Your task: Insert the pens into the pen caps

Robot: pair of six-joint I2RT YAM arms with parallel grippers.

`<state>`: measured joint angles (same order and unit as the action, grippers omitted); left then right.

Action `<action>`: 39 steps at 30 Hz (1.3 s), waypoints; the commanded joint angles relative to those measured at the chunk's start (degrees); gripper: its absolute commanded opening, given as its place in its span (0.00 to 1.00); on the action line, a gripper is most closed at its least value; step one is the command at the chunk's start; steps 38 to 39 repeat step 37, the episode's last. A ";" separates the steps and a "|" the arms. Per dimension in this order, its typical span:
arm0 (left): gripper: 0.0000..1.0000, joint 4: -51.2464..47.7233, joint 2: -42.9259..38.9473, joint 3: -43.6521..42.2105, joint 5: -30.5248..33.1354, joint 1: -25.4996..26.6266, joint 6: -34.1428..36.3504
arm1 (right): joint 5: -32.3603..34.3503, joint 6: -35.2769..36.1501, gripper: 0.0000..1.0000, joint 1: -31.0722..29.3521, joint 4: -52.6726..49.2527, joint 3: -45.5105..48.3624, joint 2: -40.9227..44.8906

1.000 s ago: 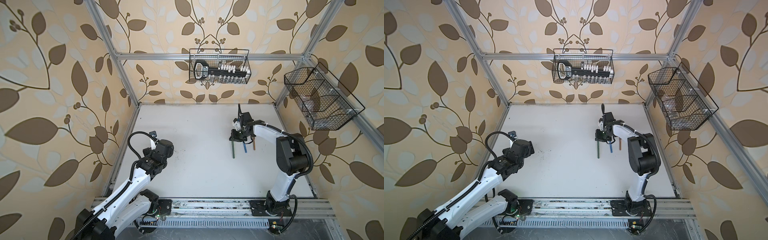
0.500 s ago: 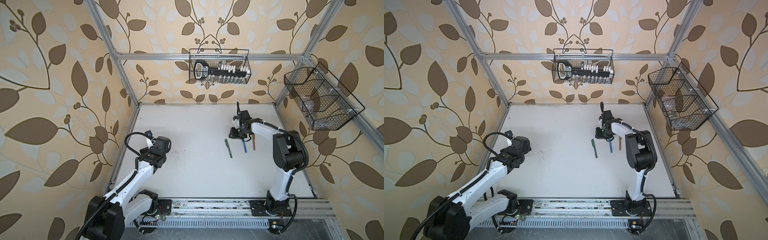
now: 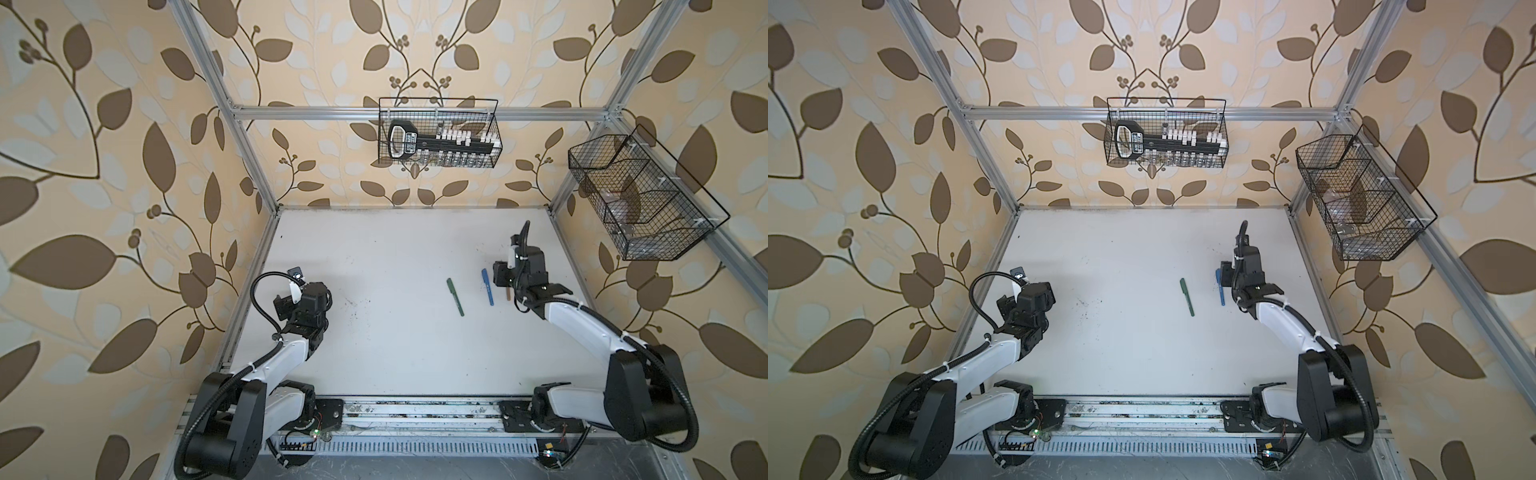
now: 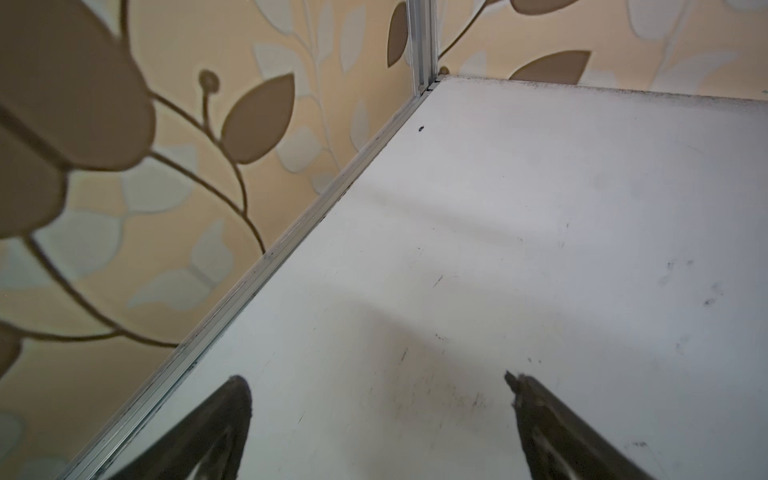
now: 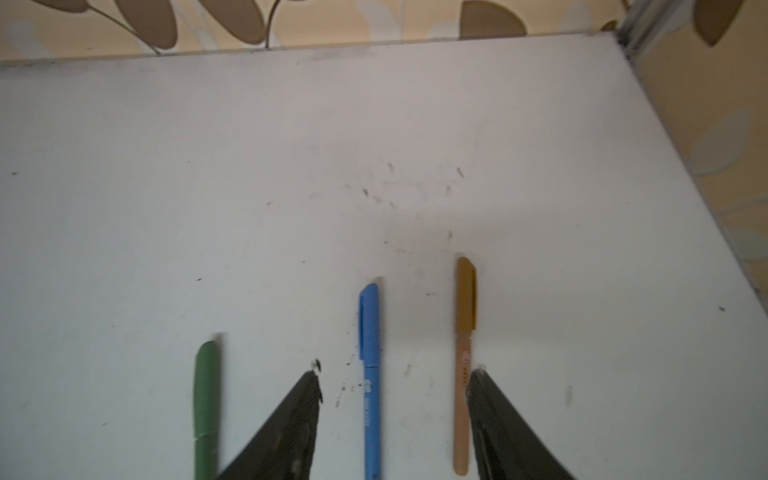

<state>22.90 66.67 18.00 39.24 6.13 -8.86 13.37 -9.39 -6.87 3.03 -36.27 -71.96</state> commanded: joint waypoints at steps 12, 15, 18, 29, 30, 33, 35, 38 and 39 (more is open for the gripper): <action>0.99 26.15 16.20 -0.81 -19.27 -7.54 0.84 | 4.03 7.82 0.62 2.22 54.95 27.64 -1.95; 0.99 28.98 19.85 -0.11 -20.20 -7.54 2.11 | 4.02 8.99 0.99 1.46 59.11 28.68 -4.65; 0.99 23.77 19.59 2.39 -20.47 -7.27 2.58 | 0.23 9.29 1.00 2.53 56.95 27.17 -4.89; 0.99 21.90 18.68 2.57 -20.61 -7.27 2.23 | -8.84 8.94 1.00 5.92 53.64 25.37 -5.01; 0.99 21.41 18.58 2.70 -20.53 -7.27 2.11 | -8.88 8.91 1.00 5.95 53.56 25.37 -5.03; 0.99 21.58 18.58 2.70 -20.54 -7.27 2.18 | -8.85 8.86 1.00 5.90 53.29 25.21 -5.09; 0.99 21.66 18.59 2.71 -20.52 -7.27 2.15 | -8.80 8.90 1.00 5.91 53.35 25.28 -5.01; 0.99 21.62 18.58 2.66 -20.52 -7.26 2.18 | -8.79 8.88 1.00 5.91 53.53 25.37 -4.94; 0.99 21.62 18.58 2.66 -20.52 -7.26 2.18 | -8.79 8.88 1.00 5.91 53.53 25.37 -4.94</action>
